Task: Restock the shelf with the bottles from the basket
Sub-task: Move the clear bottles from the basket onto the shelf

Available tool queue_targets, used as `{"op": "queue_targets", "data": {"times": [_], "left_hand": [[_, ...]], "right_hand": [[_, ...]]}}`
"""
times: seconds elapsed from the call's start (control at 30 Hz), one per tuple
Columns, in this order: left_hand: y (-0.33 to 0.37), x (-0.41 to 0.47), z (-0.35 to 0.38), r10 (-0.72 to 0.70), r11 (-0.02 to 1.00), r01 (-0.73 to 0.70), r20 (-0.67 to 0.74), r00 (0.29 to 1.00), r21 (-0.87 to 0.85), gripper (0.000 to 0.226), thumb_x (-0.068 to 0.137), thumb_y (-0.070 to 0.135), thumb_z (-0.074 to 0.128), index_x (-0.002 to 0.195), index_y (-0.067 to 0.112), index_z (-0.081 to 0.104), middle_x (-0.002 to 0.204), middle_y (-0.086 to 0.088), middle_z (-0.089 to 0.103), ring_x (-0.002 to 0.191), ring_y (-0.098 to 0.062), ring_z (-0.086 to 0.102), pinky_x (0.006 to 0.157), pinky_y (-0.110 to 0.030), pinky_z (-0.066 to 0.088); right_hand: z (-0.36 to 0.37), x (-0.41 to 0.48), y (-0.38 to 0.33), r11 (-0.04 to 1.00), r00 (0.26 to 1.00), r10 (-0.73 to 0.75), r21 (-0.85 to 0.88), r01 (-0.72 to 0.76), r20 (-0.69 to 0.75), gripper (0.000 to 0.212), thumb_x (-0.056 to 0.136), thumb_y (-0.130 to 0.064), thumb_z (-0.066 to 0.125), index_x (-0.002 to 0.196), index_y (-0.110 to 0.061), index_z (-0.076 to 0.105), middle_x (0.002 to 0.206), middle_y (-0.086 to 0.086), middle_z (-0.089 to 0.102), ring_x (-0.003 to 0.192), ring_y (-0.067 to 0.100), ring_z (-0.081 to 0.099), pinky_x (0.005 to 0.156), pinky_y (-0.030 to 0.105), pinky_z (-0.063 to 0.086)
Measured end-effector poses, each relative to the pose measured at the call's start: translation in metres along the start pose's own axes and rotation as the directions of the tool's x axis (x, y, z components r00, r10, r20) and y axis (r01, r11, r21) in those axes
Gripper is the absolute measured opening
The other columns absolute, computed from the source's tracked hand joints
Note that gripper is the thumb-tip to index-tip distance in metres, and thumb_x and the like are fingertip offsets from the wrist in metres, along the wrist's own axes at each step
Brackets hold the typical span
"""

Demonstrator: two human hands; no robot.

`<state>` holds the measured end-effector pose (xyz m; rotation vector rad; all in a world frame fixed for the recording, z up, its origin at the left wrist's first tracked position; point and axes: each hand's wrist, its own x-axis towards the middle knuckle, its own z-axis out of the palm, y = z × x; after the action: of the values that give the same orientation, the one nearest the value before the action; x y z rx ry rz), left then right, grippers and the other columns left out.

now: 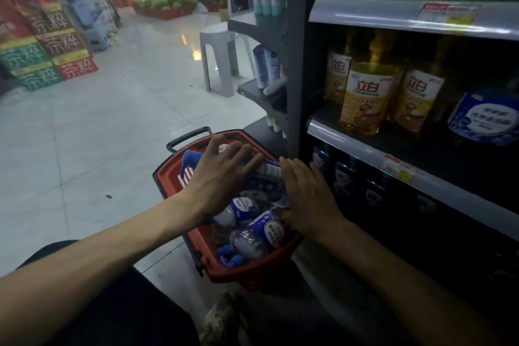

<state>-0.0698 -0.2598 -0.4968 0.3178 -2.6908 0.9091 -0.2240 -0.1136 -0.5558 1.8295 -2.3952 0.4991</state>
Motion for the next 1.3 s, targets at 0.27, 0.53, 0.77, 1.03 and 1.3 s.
{"op": "queue_targets", "data": {"times": [0.27, 0.53, 0.77, 1.03, 1.3], "left_hand": [[0.04, 0.031, -0.027, 0.075, 0.994, -0.076, -0.016, 0.997, -0.079, 0.101, 0.066, 0.031, 0.093, 0.154, 0.023, 0.044, 0.156, -0.011, 0.048, 0.146, -0.035, 0.041, 0.117, -0.06, 0.024], [0.067, 0.062, -0.054, -0.216, 0.825, 0.089, -0.166, 0.962, -0.558, 0.08, 0.082, 0.027, 0.084, 0.153, 0.019, 0.046, 0.155, -0.012, 0.048, 0.139, -0.031, 0.049, 0.112, -0.048, 0.044], [0.071, 0.088, -0.066, -0.123, -0.209, 0.529, 0.558, 0.82, -0.823, 0.054, 0.084, 0.036, 0.08, 0.13, 0.024, 0.055, 0.117, 0.01, 0.066, 0.082, 0.011, 0.069, 0.066, -0.011, 0.053], [0.102, 0.106, -0.074, 0.063, -0.47, 0.439, 0.467, 0.882, -0.766, 0.048, 0.072, 0.034, 0.082, 0.118, 0.03, 0.07, 0.108, 0.006, 0.079, 0.098, -0.011, 0.076, 0.075, -0.024, 0.061], [0.149, 0.115, -0.085, 0.015, -0.454, 0.325, 0.358, 0.934, -0.83, 0.046, 0.072, 0.017, 0.083, 0.115, 0.022, 0.07, 0.103, 0.01, 0.08, 0.096, -0.007, 0.076, 0.073, -0.016, 0.058]], "right_hand": [[-0.017, -0.022, 0.025, 0.865, 0.938, 0.331, 0.431, -0.256, -0.108, 0.09, 0.057, -0.053, 0.093, 0.131, -0.027, 0.048, 0.123, -0.007, 0.061, 0.11, 0.011, 0.059, 0.079, 0.018, 0.047], [-0.018, -0.032, 0.049, 0.394, 0.738, 0.67, 0.802, -0.449, 0.084, 0.118, 0.033, -0.042, 0.096, 0.14, -0.026, 0.05, 0.133, -0.007, 0.062, 0.125, 0.017, 0.058, 0.103, 0.048, 0.052], [-0.055, -0.048, 0.071, 0.268, 0.701, 0.713, 0.916, -0.298, 0.019, 0.088, 0.049, -0.008, 0.099, 0.128, -0.013, 0.061, 0.115, 0.001, 0.073, 0.099, 0.013, 0.073, 0.081, 0.037, 0.063], [-0.083, -0.083, 0.089, 0.256, 0.718, 0.695, 0.948, -0.191, -0.043, 0.088, 0.051, -0.012, 0.099, 0.129, -0.019, 0.058, 0.115, -0.002, 0.074, 0.1, 0.012, 0.073, 0.08, 0.035, 0.063], [-0.094, -0.125, 0.117, 0.407, 0.723, 0.678, 0.887, -0.217, -0.134, 0.09, 0.052, -0.022, 0.1, 0.13, -0.02, 0.057, 0.116, -0.01, 0.072, 0.102, 0.005, 0.071, 0.078, 0.026, 0.061]]}}
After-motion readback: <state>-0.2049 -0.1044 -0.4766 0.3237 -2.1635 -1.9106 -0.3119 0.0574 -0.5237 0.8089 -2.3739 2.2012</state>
